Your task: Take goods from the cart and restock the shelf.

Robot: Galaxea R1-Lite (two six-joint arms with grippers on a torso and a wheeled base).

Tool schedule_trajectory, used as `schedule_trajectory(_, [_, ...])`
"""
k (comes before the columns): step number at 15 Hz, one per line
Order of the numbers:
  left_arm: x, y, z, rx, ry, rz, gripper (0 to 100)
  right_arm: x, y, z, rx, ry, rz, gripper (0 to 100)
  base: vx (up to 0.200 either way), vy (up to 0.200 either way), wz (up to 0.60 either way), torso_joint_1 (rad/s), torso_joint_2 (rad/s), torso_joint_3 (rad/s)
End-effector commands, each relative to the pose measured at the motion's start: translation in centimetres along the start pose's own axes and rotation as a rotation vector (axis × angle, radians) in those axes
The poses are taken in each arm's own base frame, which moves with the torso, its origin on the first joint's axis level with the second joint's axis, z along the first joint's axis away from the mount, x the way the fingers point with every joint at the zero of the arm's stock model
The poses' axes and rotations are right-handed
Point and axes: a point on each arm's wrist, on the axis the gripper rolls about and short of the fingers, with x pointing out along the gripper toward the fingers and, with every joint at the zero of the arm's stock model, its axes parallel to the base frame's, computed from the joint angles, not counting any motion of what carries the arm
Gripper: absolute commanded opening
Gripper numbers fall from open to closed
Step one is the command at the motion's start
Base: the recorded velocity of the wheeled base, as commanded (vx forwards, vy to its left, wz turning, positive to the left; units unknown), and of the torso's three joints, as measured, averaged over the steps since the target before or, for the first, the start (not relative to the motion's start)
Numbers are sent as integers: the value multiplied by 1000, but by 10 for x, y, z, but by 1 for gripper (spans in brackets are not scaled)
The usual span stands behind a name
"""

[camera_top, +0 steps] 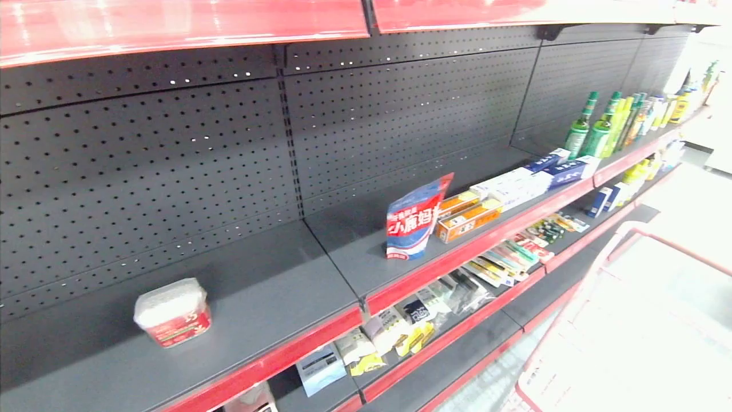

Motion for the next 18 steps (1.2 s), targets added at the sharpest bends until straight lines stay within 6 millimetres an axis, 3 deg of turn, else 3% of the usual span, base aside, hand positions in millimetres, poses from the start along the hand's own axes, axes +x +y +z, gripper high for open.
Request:
schedule_trajectory(1, [0,0,0,0,1,1,100,0,0,0,0,1,0,100,0,0,-600,2,2,-2])
schedule_trajectory(18, [0,0,0,-5,3,0,100,0,0,0,18,0,-14,100,0,0,-35,0,0,0])
